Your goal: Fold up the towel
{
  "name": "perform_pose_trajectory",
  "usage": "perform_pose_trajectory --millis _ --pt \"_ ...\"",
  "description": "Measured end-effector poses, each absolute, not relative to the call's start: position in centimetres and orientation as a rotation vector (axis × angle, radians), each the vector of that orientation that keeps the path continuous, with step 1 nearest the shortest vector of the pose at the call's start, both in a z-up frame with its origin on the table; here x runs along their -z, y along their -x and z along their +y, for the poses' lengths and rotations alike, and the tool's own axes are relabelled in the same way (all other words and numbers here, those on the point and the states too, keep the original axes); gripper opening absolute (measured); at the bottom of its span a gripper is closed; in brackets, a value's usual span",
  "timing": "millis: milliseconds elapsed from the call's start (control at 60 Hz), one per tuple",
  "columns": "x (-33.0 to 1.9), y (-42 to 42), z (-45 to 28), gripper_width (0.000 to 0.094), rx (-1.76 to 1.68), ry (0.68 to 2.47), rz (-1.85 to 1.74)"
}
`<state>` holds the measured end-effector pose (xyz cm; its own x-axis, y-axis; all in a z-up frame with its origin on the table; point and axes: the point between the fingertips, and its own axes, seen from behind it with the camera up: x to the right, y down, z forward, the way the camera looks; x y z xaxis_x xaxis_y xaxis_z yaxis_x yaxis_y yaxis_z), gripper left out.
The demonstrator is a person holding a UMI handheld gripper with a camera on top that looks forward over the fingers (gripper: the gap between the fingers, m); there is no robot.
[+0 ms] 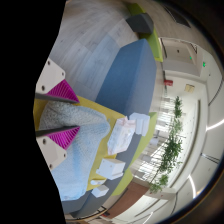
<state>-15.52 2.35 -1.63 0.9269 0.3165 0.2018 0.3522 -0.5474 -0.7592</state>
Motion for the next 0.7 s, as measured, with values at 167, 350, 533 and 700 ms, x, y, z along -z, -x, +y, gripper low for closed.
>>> perform_pose_trajectory --millis 167,350,533,700 --pt "1.1 13.8 3.5 0.0044 0.077 2.148 -0.379" --pt "-1.2 12.7 3.5 0.001 0.003 2.136 -0.347" --pt "-7.9 6.0 4.4 0.001 0.015 2.045 -0.252" --pt "-10.2 -5.6 5.6 0.0013 0.145 2.032 -0.134"
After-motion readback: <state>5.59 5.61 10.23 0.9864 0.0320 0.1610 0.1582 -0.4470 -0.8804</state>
